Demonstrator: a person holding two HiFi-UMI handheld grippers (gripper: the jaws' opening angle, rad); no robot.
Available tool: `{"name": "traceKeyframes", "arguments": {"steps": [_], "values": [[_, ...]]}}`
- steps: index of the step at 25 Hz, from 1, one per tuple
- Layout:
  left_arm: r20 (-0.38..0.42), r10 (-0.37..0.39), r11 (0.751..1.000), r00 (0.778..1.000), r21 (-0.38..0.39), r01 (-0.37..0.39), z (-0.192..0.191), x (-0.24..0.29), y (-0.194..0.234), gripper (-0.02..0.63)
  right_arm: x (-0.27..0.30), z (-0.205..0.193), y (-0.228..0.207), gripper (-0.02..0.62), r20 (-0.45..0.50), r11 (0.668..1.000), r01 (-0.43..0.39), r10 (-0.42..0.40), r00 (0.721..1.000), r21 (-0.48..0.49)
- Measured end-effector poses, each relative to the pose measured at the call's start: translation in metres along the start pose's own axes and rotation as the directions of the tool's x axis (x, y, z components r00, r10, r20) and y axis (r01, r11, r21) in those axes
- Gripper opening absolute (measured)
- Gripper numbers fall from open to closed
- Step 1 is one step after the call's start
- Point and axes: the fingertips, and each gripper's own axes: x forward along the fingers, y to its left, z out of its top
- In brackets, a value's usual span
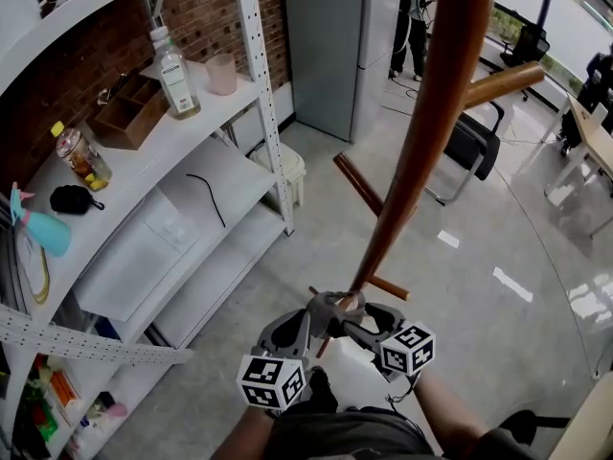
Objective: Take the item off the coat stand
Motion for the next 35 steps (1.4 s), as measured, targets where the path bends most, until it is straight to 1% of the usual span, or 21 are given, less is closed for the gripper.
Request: {"name": "traceKeyframes", "arguments": {"steps": [3,10,11,12,19,23,24,26,30,35], "values": [[-0.003,0.004,1.000,1.000,-0.008,-0.004,-0.001,0.002,0.004,0.006,0.006,-0.001,0.003,0.259,-0.013,1.000,-0.027,0.027,1.000,0.005],[-0.005,0.025,1.000,1.000,-0.018,-0.025,-0.003,0.000,0.015,0.006,0.009,0.001,0.006,0.249,-0.018,0.998,-0.060,0.060,0.998,-0.023],[-0.003,0.030,0.999,1.000,-0.019,-0.030,-0.003,-0.001,0.016,0.006,0.008,0.002,0.005,0.204,-0.015,0.998,-0.061,0.061,0.998,-0.024],[-0.002,0.035,0.999,0.999,-0.022,-0.035,-0.003,-0.001,0.018,0.006,0.008,0.002,0.005,0.176,-0.013,0.998,-0.063,0.063,0.998,-0.025],[0.008,0.038,0.999,0.999,-0.023,-0.038,0.002,0.001,0.014,0.006,0.004,0.001,0.008,0.152,-0.026,0.995,-0.092,0.091,0.995,-0.028],[0.013,0.038,0.999,0.999,-0.018,-0.037,0.004,0.000,0.010,0.006,-0.001,0.006,0.008,0.124,-0.012,0.995,-0.086,0.086,0.996,-0.052],[0.013,0.039,0.999,0.999,-0.018,-0.038,0.004,-0.001,0.010,0.006,-0.003,0.008,0.008,0.113,-0.002,0.995,-0.080,0.080,0.997,-0.066],[0.015,0.042,0.999,0.999,-0.018,-0.042,0.003,-0.002,0.009,0.006,-0.007,0.012,0.009,0.046,0.019,0.994,-0.070,0.072,0.997,-0.087],[0.029,0.048,0.999,0.998,-0.022,-0.047,0.006,-0.005,0.006,0.006,-0.013,0.016,0.011,0.046,0.023,0.992,-0.069,0.072,0.997,-0.104],[0.047,0.046,0.999,0.998,-0.007,-0.046,0.014,-0.007,0.001,0.006,-0.019,0.029,0.018,0.046,0.032,0.988,-0.071,0.076,0.997,-0.138]]}}
